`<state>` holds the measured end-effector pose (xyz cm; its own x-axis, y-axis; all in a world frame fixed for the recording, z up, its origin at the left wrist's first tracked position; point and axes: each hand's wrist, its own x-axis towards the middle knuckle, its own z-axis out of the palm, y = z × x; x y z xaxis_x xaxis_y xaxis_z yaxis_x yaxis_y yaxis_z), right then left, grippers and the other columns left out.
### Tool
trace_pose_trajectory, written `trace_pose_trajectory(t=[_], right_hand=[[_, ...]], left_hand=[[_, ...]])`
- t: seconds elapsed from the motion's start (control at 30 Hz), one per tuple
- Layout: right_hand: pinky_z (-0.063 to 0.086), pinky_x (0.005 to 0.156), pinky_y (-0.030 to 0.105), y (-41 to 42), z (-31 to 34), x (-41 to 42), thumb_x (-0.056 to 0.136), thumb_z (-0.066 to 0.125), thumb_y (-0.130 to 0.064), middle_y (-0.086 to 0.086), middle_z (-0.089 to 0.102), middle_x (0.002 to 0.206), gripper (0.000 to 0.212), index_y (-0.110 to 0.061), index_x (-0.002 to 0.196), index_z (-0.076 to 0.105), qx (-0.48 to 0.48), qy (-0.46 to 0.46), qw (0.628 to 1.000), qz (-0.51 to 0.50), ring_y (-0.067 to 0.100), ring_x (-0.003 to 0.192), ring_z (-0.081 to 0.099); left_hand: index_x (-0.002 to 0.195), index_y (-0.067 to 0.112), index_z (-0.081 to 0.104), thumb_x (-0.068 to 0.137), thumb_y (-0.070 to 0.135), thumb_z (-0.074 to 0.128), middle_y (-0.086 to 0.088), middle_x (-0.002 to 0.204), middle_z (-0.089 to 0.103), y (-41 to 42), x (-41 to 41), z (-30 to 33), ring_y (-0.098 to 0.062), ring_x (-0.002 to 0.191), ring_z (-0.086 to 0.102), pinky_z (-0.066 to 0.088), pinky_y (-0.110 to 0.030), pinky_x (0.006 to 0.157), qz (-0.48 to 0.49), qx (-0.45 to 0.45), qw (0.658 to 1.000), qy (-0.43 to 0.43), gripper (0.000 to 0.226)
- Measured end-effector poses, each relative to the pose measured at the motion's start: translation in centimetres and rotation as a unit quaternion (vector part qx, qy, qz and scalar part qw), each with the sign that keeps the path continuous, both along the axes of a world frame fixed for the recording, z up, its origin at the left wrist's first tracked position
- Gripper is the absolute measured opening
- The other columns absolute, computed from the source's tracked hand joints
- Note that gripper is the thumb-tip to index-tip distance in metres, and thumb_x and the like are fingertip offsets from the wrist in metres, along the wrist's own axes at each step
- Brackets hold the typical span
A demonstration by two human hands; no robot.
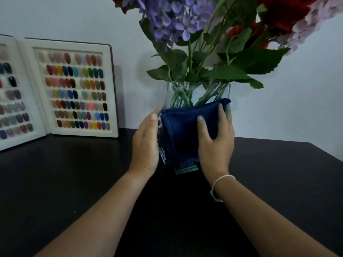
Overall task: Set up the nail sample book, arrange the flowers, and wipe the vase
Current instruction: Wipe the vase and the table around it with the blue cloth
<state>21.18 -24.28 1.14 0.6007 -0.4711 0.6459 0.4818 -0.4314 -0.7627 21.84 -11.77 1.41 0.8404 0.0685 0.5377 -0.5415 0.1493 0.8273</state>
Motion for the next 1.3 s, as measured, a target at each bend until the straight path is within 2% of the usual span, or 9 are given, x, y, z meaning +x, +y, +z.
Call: trace_pose_trajectory(t=[0.3,0.47,0.6,0.73,0.8,0.9,0.97,1.1,1.3], right_hand=[[0.002,0.115,0.047,0.4,-0.1,0.6,0.082,0.049,-0.055,-0.012,-0.002,0.155,0.078,-0.034,0.143,0.004,-0.091,0.052,0.994,-0.025,0.006,0.139,-0.001],[0.005,0.115,0.048,0.3,0.1,1.0,0.088,0.050,-0.040,-0.004,0.000,0.155,0.073,-0.028,0.144,0.005,-0.109,0.040,0.993,-0.037,0.014,0.141,0.000],[0.005,0.116,0.039,0.2,0.0,1.3,0.091,0.050,-0.023,-0.005,0.001,0.155,0.066,-0.024,0.143,0.010,-0.092,0.020,0.995,-0.021,0.015,0.141,-0.001],[0.009,0.116,0.035,0.1,0.0,1.6,0.091,0.043,0.001,-0.020,0.001,0.145,0.064,-0.025,0.142,0.015,-0.060,-0.007,0.998,-0.003,0.009,0.141,0.000],[0.014,0.116,0.034,0.1,0.1,1.8,0.085,0.039,0.015,-0.022,0.002,0.145,0.074,-0.026,0.142,0.016,-0.049,-0.010,0.999,0.003,0.009,0.141,0.002],[0.022,0.107,0.018,-0.1,0.3,2.1,0.068,0.041,0.032,-0.016,0.005,0.148,0.097,-0.027,0.141,0.017,-0.032,-0.007,0.999,0.025,0.010,0.141,0.005],[0.024,0.103,0.009,-0.1,0.4,2.3,0.064,0.041,0.034,-0.013,0.007,0.149,0.099,-0.025,0.141,0.019,-0.028,-0.018,0.999,0.027,0.010,0.141,0.006],[0.021,0.114,0.037,0.1,0.4,2.2,0.063,0.042,0.034,-0.011,0.007,0.151,0.101,-0.027,0.140,0.020,-0.051,-0.031,0.998,0.016,0.009,0.141,0.003],[0.004,0.111,0.023,2.0,0.2,1.5,0.065,0.051,0.027,-0.022,0.003,0.147,0.102,-0.043,0.131,0.015,-0.166,-0.048,0.984,0.043,0.004,0.140,-0.004]], left_hand=[[0.112,0.040,0.054,0.093,0.040,0.028,0.009,0.128,0.057,0.1,0.6,-1.0,-0.004,0.123,0.048,0.035,-0.035,0.108,-0.038,-0.016,0.999,0.008,0.032],[0.101,0.043,0.062,0.094,0.039,0.026,0.030,0.103,0.066,0.4,0.9,-1.5,0.009,0.107,0.055,0.045,-0.011,0.083,-0.059,-0.035,0.997,0.024,0.037],[0.112,0.036,0.060,0.092,0.044,0.027,0.011,0.128,0.058,0.7,1.2,-1.9,-0.001,0.122,0.047,0.038,-0.028,0.104,-0.065,-0.045,0.996,0.042,0.040],[0.112,0.034,0.061,0.094,0.041,0.024,0.004,0.132,0.055,0.7,1.3,-2.0,-0.006,0.127,0.043,0.036,-0.031,0.105,-0.064,-0.050,0.995,0.051,0.041],[0.111,0.033,0.061,0.093,0.042,0.025,0.004,0.133,0.054,0.8,1.3,-2.0,-0.006,0.127,0.043,0.037,-0.027,0.102,-0.062,-0.052,0.995,0.050,0.042],[0.111,0.032,0.061,0.093,0.041,0.024,0.005,0.134,0.053,0.8,1.4,-2.1,-0.005,0.128,0.042,0.038,-0.023,0.099,-0.059,-0.052,0.996,0.048,0.042],[0.109,0.032,0.062,0.092,0.042,0.025,0.005,0.134,0.053,0.9,1.5,-2.1,-0.006,0.128,0.042,0.039,-0.022,0.098,-0.058,-0.054,0.996,0.047,0.042],[0.103,0.037,0.064,0.091,0.043,0.026,0.005,0.134,0.053,0.8,1.4,-2.0,-0.007,0.128,0.042,0.039,-0.021,0.097,-0.056,-0.058,0.996,0.044,0.041],[0.094,0.036,0.069,0.093,0.040,0.027,0.005,0.130,0.057,0.6,1.2,-1.8,-0.008,0.125,0.046,0.038,-0.030,0.102,-0.056,-0.080,0.994,0.054,0.042]])
